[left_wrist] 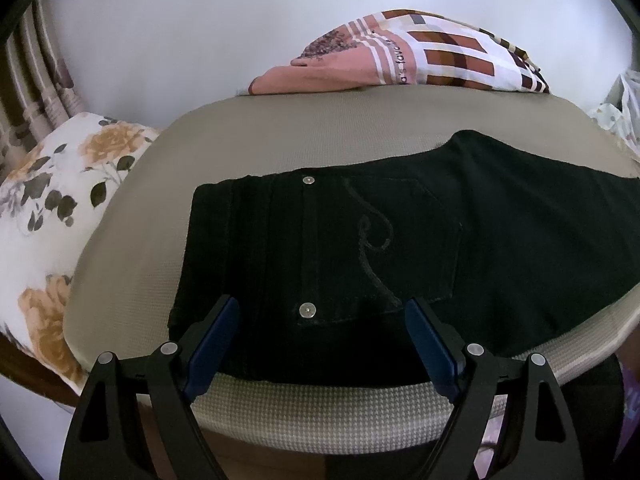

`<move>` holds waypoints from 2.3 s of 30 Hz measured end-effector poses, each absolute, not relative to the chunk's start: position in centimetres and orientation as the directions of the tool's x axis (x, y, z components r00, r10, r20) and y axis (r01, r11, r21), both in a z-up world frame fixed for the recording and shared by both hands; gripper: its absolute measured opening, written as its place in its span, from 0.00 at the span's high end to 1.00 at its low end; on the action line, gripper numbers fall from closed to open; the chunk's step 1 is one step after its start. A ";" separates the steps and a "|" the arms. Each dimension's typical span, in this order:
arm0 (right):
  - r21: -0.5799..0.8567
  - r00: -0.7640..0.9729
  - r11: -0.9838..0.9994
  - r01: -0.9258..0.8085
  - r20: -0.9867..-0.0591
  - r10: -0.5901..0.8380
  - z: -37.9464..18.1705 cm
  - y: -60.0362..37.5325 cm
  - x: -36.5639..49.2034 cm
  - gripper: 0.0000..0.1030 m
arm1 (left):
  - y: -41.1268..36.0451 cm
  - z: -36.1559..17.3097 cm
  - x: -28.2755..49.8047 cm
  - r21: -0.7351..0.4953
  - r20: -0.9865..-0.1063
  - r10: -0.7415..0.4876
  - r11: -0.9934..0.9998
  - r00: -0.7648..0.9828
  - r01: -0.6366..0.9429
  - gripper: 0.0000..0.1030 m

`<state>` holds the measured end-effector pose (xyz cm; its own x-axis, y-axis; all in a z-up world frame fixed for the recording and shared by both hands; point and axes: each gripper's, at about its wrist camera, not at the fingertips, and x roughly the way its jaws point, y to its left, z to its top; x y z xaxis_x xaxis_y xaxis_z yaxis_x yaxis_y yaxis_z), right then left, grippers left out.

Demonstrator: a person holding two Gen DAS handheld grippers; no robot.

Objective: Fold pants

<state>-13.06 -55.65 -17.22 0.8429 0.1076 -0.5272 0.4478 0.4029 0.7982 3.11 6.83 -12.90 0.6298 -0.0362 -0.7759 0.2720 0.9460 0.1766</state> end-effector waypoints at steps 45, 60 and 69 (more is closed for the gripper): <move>0.871 0.892 0.309 0.381 -0.434 0.124 -17.2 -56.3 -14.0 0.89 | 5.8 -8.7 3.4 -0.021 -0.751 -0.187 0.966 0.633 0.259 0.17; 0.840 0.886 0.401 0.365 -0.446 0.129 -12.7 -54.2 -11.2 0.92 | 6.7 -7.5 1.9 -0.007 -0.737 -0.198 0.958 0.646 0.286 0.17; 0.862 0.859 0.456 0.220 -0.393 0.329 -9.6 -45.6 -4.2 0.92 | 8.0 -8.1 2.1 -0.105 -0.749 -0.250 0.959 0.614 0.262 0.14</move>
